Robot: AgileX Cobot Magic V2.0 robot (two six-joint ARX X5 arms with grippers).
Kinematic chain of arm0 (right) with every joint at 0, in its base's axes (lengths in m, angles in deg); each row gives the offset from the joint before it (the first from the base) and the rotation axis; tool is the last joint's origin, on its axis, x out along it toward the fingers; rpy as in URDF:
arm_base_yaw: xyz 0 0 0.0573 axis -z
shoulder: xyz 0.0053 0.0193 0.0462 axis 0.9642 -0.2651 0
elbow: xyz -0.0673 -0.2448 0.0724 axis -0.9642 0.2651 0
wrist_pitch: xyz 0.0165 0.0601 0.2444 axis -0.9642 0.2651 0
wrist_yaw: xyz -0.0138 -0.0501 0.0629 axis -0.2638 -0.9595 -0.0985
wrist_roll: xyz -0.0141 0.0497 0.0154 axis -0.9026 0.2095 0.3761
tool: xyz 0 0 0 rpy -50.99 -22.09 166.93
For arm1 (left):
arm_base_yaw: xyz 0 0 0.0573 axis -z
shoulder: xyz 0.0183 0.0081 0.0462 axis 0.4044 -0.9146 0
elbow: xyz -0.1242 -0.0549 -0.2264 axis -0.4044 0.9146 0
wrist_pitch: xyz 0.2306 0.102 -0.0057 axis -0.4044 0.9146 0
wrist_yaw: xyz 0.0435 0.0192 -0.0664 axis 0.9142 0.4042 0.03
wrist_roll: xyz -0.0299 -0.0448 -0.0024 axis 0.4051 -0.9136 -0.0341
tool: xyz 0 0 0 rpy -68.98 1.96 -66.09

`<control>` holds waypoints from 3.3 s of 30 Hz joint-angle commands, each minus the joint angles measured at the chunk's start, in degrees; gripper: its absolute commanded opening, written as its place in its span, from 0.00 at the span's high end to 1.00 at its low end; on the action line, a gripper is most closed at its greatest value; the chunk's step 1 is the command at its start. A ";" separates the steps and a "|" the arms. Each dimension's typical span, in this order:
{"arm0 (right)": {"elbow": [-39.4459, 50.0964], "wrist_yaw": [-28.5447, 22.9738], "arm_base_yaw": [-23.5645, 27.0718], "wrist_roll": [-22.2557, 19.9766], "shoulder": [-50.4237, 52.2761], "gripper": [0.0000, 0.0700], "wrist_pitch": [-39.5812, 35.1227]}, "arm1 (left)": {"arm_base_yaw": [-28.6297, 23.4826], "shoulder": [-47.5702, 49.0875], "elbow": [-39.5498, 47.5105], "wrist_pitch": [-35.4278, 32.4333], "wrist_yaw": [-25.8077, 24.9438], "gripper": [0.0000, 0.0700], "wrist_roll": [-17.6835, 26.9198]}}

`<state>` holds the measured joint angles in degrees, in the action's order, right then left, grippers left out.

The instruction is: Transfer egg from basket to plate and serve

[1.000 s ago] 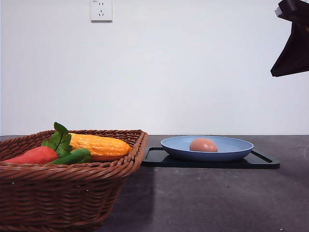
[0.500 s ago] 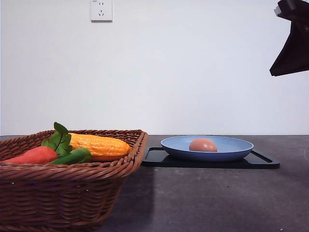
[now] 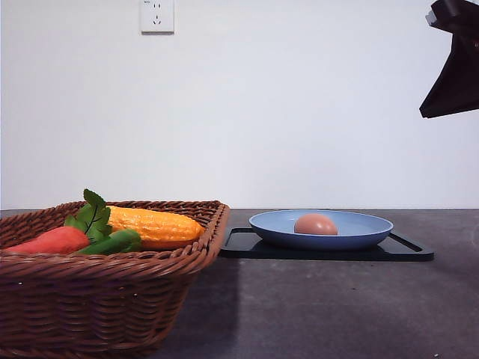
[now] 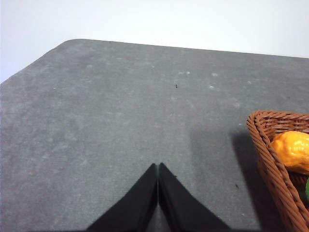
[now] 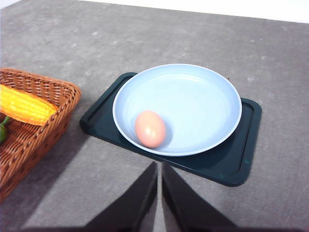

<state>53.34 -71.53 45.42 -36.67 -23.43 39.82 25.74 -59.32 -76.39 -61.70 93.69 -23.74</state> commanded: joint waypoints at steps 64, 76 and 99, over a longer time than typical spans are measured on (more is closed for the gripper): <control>23.71 15.68 29.29 -13.40 39.15 1.00 2.75 | -0.02 0.15 1.23 0.59 -0.08 1.00 0.38; 23.71 15.68 29.29 -13.40 39.15 1.00 2.74 | -0.02 0.15 1.23 0.59 -0.07 1.00 0.38; 23.71 15.68 29.29 -13.40 39.15 1.00 2.75 | -0.02 0.14 1.23 0.59 -0.09 1.00 0.38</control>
<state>76.64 -55.89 74.68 -49.79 15.65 43.34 25.74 -59.32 -76.32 -61.90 93.69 -23.73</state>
